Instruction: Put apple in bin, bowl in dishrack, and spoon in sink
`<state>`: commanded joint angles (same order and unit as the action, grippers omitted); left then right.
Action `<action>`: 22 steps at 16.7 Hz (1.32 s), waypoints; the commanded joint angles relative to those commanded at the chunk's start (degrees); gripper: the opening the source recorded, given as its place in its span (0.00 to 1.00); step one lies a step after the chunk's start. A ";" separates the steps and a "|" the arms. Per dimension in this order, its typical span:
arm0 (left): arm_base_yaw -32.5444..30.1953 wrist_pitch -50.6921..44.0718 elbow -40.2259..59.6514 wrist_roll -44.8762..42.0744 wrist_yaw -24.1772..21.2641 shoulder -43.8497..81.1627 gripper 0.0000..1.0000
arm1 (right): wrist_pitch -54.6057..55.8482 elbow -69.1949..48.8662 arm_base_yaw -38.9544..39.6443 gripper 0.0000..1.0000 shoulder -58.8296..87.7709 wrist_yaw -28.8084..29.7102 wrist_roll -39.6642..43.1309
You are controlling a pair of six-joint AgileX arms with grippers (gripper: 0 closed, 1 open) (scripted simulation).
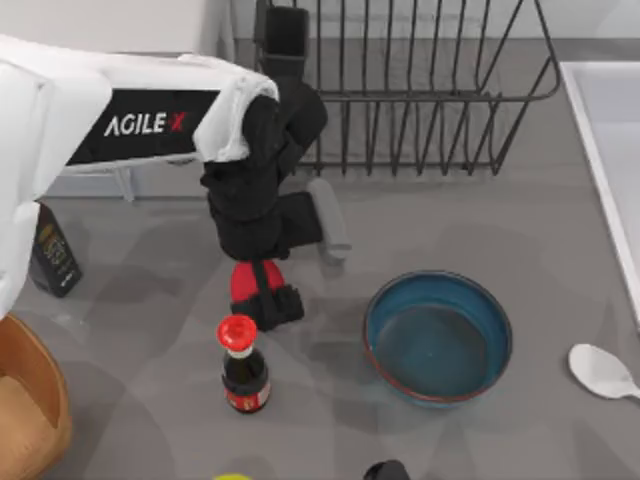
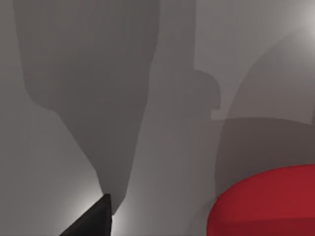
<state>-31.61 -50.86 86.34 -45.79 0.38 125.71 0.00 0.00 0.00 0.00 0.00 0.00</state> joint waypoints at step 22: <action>0.00 0.00 0.00 0.00 0.00 0.00 0.00 | 0.00 0.00 0.00 1.00 0.00 0.00 0.00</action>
<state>-31.61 -50.86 86.34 -45.79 0.38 125.71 0.00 0.00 0.00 0.00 0.00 0.00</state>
